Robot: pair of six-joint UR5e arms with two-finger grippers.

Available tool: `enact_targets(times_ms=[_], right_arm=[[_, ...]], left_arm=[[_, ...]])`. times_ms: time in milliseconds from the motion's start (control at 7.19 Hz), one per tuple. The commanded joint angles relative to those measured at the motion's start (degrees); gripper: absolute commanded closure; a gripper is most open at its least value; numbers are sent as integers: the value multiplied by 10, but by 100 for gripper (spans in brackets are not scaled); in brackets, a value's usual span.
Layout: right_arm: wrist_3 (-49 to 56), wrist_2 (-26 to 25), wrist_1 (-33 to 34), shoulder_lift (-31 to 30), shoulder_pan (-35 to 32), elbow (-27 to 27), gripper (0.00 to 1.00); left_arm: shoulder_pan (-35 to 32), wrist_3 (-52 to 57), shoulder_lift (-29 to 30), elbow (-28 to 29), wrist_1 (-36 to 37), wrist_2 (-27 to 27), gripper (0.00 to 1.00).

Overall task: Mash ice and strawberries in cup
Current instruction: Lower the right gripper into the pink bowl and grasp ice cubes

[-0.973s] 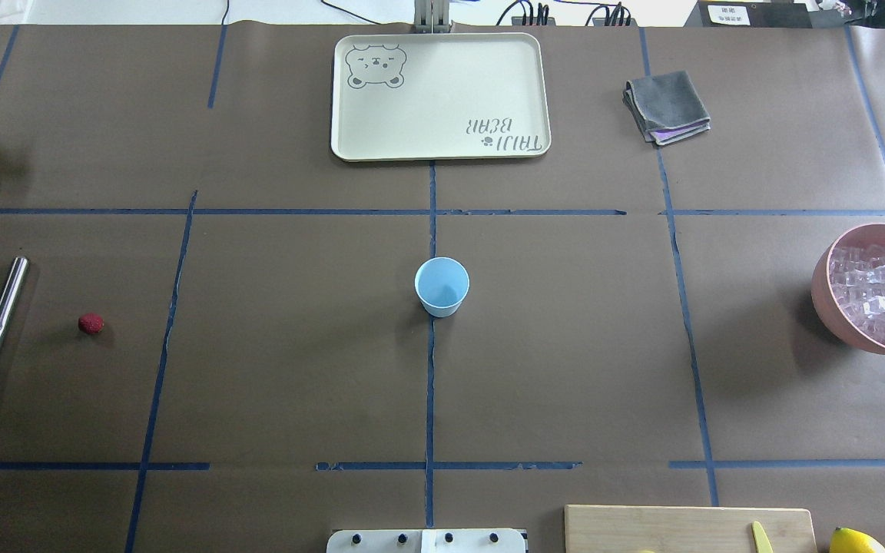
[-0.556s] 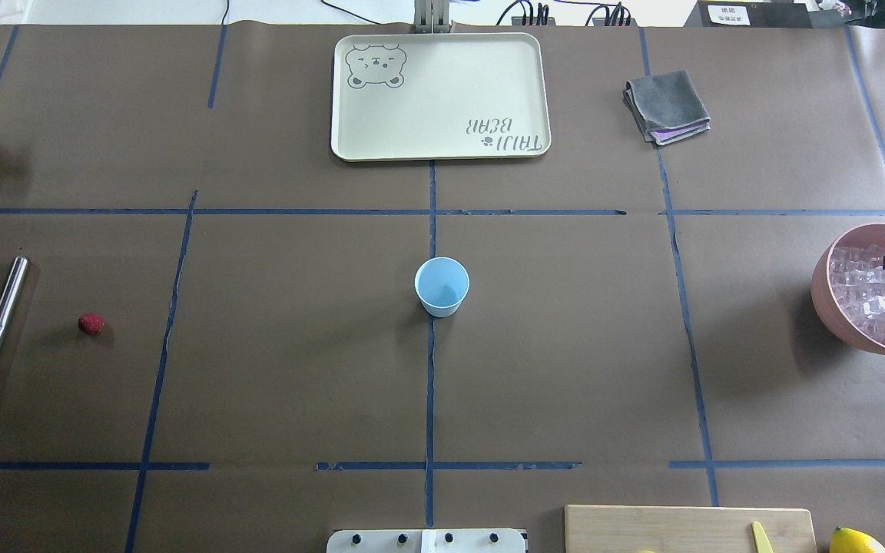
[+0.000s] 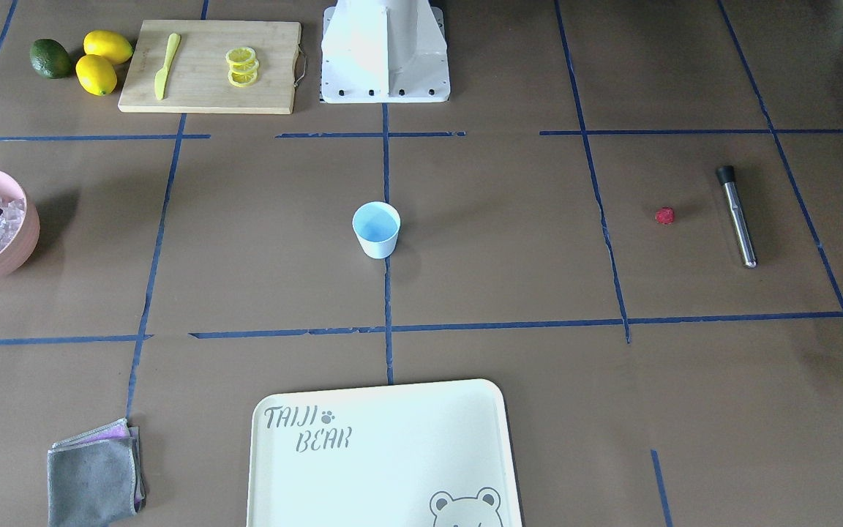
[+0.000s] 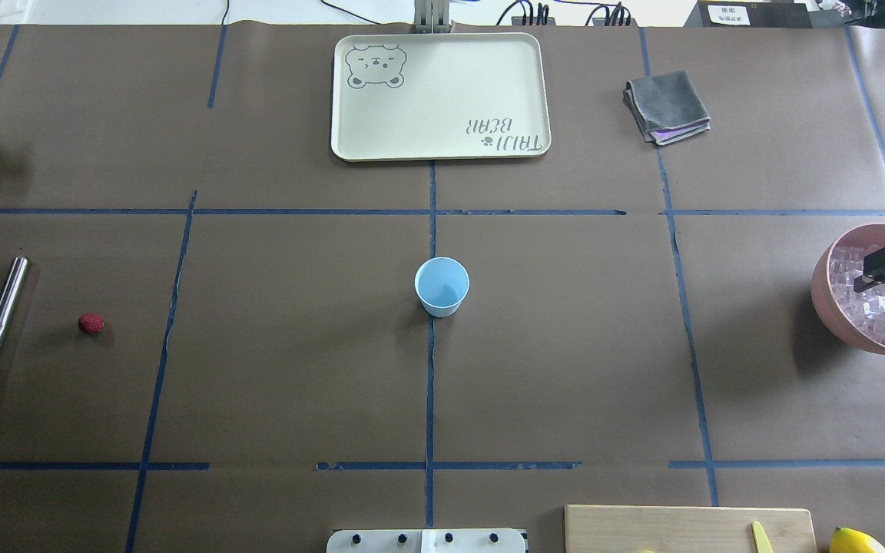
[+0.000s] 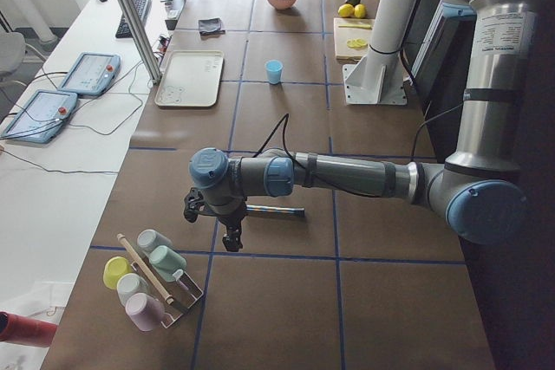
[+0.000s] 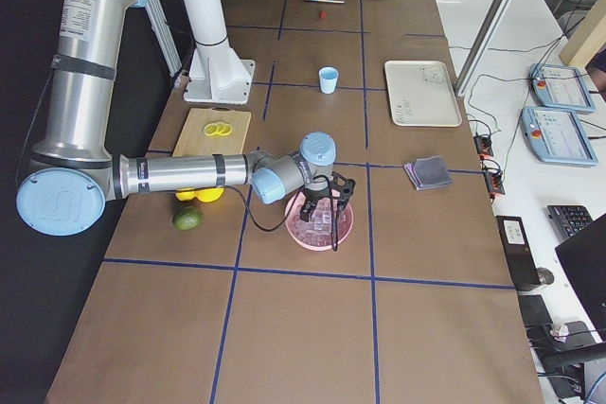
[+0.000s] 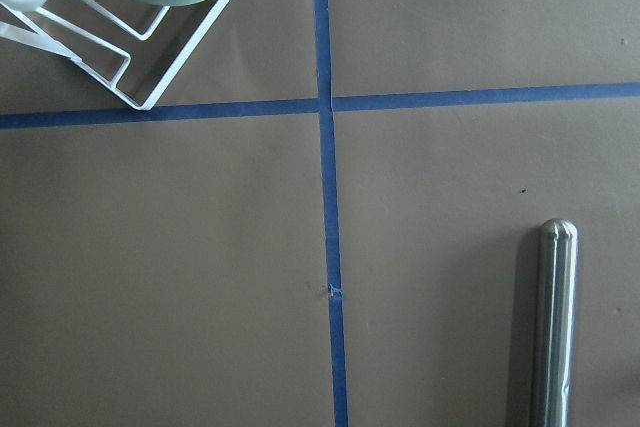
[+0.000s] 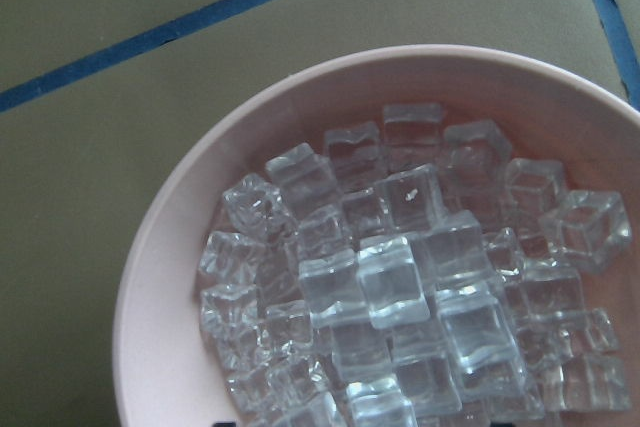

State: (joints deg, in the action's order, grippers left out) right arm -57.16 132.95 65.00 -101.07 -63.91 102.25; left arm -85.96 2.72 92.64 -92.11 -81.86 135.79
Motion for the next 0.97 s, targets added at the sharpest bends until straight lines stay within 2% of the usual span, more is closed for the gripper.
enact_targets(times_ms=[0, 556, 695, 834], right_arm=[[-3, -4, 0, 0, 8, -3, 15], [-3, -19, 0, 2, 9, -13, 23], [-4, -19, 0, 2, 9, -13, 30], [-5, -19, 0, 1, 9, -13, 48]], left_arm=[[0, 0, 0, 1, 0, 0, 0], [0, 0, 0, 1, -1, 0, 0], [0, 0, 0, 1, -1, 0, 0], [0, 0, 0, 1, -1, 0, 0]])
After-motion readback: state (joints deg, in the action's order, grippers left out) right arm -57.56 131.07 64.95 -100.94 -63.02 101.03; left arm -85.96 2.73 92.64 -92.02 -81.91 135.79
